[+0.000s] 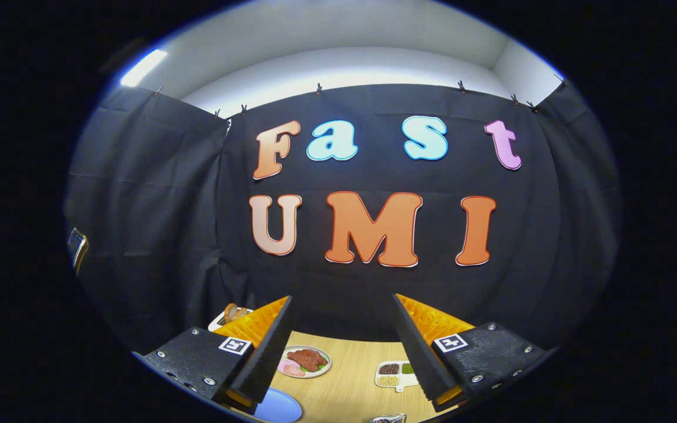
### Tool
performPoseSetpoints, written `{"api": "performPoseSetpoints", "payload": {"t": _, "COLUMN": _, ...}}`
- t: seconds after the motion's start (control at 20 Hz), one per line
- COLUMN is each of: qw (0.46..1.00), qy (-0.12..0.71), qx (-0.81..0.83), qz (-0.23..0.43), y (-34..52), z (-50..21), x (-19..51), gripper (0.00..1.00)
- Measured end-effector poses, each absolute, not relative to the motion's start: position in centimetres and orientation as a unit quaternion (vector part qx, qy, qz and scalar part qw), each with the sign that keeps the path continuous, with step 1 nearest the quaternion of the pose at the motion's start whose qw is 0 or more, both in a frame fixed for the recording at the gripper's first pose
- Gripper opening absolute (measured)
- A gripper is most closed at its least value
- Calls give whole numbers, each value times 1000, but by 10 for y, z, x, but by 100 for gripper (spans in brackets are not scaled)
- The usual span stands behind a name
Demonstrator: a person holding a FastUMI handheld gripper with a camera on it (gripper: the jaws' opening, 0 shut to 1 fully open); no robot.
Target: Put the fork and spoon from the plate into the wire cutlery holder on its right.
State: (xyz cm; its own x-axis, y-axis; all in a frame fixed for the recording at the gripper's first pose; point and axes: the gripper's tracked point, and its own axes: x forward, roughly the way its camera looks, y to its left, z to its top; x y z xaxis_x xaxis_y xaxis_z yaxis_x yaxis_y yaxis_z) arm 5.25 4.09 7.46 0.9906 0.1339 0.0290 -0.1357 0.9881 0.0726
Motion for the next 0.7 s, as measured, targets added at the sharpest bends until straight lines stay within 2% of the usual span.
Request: {"api": "performPoseSetpoints", "payload": {"t": 0.7, "qw": 996, "qy": 0, "qx": 39, "qz": 79, "y": 50, "z": 70, "x": 56, "gripper": 97}}
